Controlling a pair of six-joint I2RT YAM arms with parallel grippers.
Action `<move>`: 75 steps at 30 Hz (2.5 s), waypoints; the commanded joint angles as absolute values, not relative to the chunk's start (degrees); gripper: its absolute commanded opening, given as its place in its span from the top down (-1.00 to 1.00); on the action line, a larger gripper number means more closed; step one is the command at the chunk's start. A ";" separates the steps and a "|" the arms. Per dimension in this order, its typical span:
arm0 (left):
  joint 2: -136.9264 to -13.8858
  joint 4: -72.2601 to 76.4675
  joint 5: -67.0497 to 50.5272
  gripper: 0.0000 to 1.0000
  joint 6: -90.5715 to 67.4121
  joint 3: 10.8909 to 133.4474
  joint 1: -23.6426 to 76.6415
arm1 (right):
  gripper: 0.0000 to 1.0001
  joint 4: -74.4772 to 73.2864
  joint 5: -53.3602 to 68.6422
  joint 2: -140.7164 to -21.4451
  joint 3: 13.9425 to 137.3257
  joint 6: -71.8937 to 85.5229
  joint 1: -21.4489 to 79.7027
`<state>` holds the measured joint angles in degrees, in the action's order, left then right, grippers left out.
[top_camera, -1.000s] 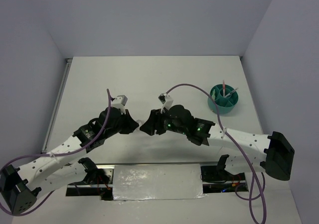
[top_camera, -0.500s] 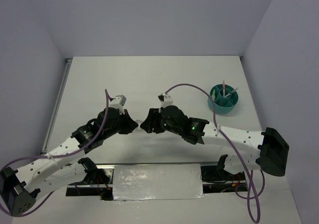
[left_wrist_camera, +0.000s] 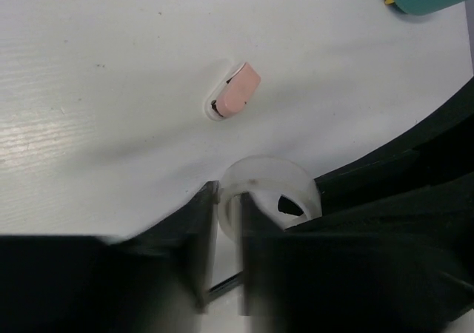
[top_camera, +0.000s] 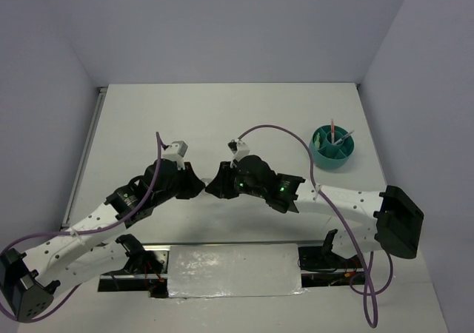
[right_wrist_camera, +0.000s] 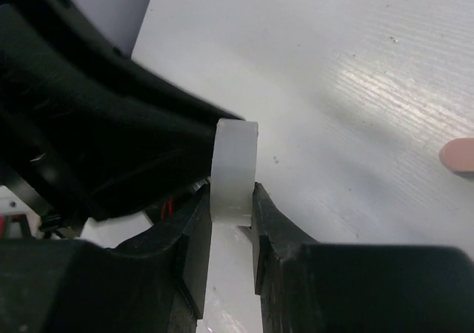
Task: Sort the stationery into containers
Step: Place the stationery in the storage box.
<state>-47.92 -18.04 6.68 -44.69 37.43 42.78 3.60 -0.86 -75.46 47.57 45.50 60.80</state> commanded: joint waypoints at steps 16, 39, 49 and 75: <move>-37.89 -49.65 21.18 -0.99 -39.03 59.58 43.24 | 1.00 -32.94 -30.45 -72.32 71.35 42.51 23.49; -24.34 -51.68 23.56 -0.99 -35.51 56.43 43.24 | 1.00 -82.44 -36.91 -113.03 117.34 88.85 9.76; -22.50 -51.15 23.12 -0.99 -35.16 56.25 43.24 | 1.00 -82.44 -38.05 -112.50 109.96 90.09 5.10; -21.53 -50.71 22.59 -0.99 -34.80 55.99 43.24 | 0.42 -82.00 -39.81 -113.64 110.74 85.43 2.99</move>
<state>-22.55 -52.69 22.87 -36.01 56.23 43.11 -75.83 -37.26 -114.37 110.54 85.34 3.31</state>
